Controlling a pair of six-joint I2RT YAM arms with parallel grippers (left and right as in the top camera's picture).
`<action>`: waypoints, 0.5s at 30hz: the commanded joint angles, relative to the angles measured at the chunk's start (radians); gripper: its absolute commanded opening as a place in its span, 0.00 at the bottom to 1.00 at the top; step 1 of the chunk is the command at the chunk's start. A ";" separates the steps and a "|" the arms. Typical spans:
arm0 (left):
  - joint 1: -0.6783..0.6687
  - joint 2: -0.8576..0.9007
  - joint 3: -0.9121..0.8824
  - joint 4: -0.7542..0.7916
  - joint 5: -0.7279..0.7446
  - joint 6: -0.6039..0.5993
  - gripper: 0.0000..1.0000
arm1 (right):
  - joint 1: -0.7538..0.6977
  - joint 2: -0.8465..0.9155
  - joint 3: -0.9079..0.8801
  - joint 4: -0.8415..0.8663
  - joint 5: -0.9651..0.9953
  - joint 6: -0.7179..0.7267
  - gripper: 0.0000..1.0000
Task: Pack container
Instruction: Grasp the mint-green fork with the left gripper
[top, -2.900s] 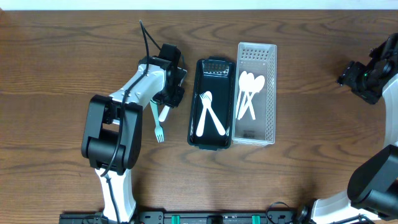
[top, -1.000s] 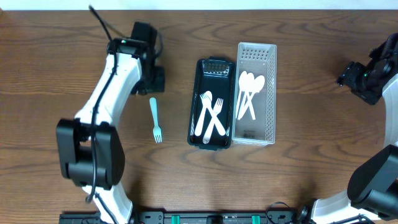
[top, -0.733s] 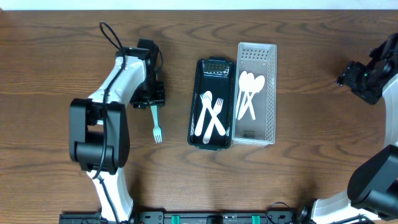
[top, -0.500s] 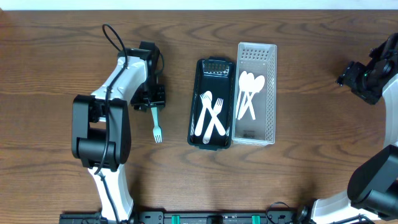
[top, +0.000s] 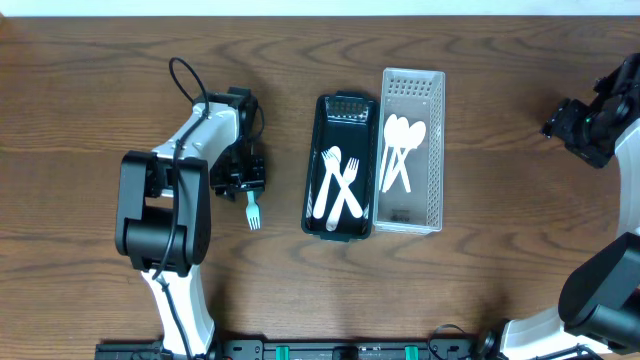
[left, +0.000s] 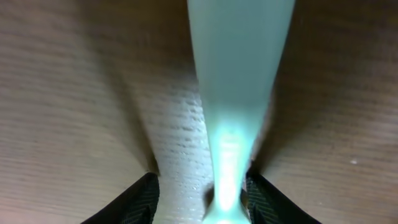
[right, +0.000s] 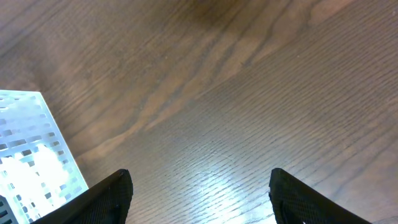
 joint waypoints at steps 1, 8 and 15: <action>-0.023 0.034 -0.055 0.008 0.027 -0.021 0.42 | -0.010 0.009 -0.001 -0.001 -0.005 -0.005 0.73; -0.080 0.034 -0.056 -0.014 0.076 -0.084 0.40 | -0.010 0.009 -0.001 -0.002 -0.005 -0.005 0.73; -0.101 0.034 -0.056 -0.031 0.076 -0.117 0.40 | -0.010 0.009 -0.001 -0.005 -0.005 -0.005 0.73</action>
